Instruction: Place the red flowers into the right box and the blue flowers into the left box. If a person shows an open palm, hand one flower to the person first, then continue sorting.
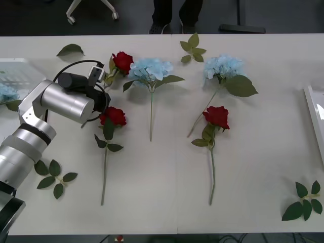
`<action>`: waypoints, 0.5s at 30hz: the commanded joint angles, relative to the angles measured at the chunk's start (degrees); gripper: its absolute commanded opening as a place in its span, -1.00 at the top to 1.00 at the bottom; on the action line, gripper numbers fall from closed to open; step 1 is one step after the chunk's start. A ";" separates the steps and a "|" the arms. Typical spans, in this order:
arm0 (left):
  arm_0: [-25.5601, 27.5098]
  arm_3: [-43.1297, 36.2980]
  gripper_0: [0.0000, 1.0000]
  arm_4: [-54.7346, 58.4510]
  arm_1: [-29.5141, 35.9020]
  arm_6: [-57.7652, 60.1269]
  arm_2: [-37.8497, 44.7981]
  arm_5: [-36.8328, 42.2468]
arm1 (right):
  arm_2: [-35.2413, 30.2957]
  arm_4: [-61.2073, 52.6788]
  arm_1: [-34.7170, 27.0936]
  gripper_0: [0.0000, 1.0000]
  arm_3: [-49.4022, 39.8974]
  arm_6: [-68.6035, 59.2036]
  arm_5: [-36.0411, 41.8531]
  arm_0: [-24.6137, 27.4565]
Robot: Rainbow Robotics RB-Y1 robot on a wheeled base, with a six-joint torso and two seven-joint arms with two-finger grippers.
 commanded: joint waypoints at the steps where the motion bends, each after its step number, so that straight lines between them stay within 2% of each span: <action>1: 0.50 0.99 1.00 -0.34 -0.27 -1.32 0.68 0.17 | -0.12 -2.51 -0.19 -0.40 -0.39 0.64 -0.19 -1.49; 4: 2.70 -0.15 1.00 0.01 0.44 -1.50 2.70 0.26 | -0.03 -4.62 -0.36 -0.56 -1.54 0.91 0.77 -2.54; 8: 5.60 -2.79 1.00 2.39 1.84 -2.20 4.81 1.49 | -0.12 -8.05 -1.42 -0.64 -5.14 0.64 5.25 -4.47; 15: 14.82 -17.20 1.00 2.91 5.62 -2.56 7.10 8.25 | -4.25 -16.23 -3.79 -0.75 -15.69 -2.08 17.82 -6.58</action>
